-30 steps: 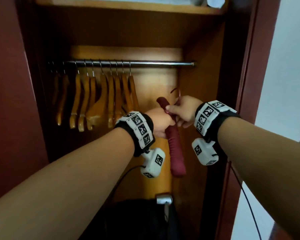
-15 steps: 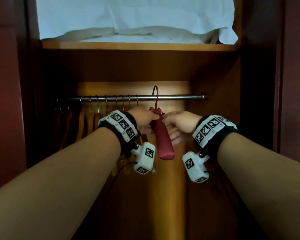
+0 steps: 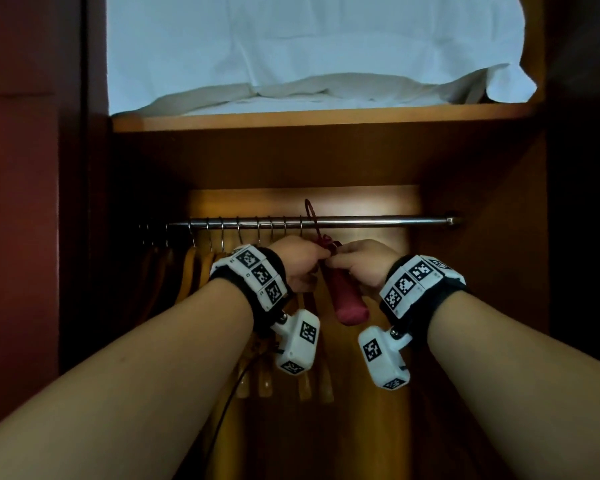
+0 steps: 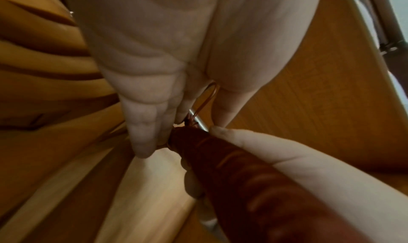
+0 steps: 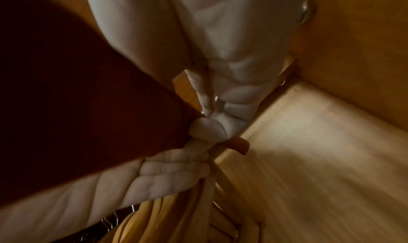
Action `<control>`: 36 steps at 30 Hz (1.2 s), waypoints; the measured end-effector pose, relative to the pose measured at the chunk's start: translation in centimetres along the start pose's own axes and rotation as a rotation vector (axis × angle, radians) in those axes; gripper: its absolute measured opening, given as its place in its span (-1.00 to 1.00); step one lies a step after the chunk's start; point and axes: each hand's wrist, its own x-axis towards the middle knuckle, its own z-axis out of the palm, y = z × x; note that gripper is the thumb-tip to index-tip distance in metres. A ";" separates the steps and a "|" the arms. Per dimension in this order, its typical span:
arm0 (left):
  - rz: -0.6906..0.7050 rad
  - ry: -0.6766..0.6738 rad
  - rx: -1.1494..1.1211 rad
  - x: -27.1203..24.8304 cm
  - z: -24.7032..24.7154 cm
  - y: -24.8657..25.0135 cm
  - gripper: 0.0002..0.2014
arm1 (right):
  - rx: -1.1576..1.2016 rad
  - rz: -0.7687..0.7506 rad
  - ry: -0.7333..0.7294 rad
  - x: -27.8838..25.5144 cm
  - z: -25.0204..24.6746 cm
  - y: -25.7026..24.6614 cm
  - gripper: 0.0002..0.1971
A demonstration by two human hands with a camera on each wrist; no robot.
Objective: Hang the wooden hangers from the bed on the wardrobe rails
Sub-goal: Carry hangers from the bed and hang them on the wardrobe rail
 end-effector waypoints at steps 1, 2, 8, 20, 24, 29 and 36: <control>0.001 0.012 -0.003 0.0 -0.2 0.0 -0.70 | 0.008 -0.006 0.000 0.2 0.3 0.1 -0.67; 0.002 0.022 -0.005 0.0 -0.4 0.0 -0.72 | 0.015 -0.010 -0.003 0.5 0.5 0.2 -0.71; 0.064 0.078 0.032 -0.2 -1.7 0.0 -0.81 | 0.025 -0.011 0.043 2.2 1.9 1.2 -0.78; 0.315 0.435 0.938 2.5 -7.8 0.6 -0.40 | -0.458 0.012 0.080 2.5 -0.5 0.4 -0.59; 0.238 0.341 1.124 3.8 -8.0 1.3 -0.26 | -0.595 -0.129 0.117 3.3 -1.5 -2.9 -0.69; 0.184 0.200 1.322 5.1 -6.5 3.0 -0.21 | -0.523 -0.178 0.021 5.1 -0.1 -5.2 -0.78; 0.131 0.130 1.446 5.8 -6.3 3.6 -0.24 | -0.315 -0.096 -0.169 7.1 3.0 -4.2 -0.61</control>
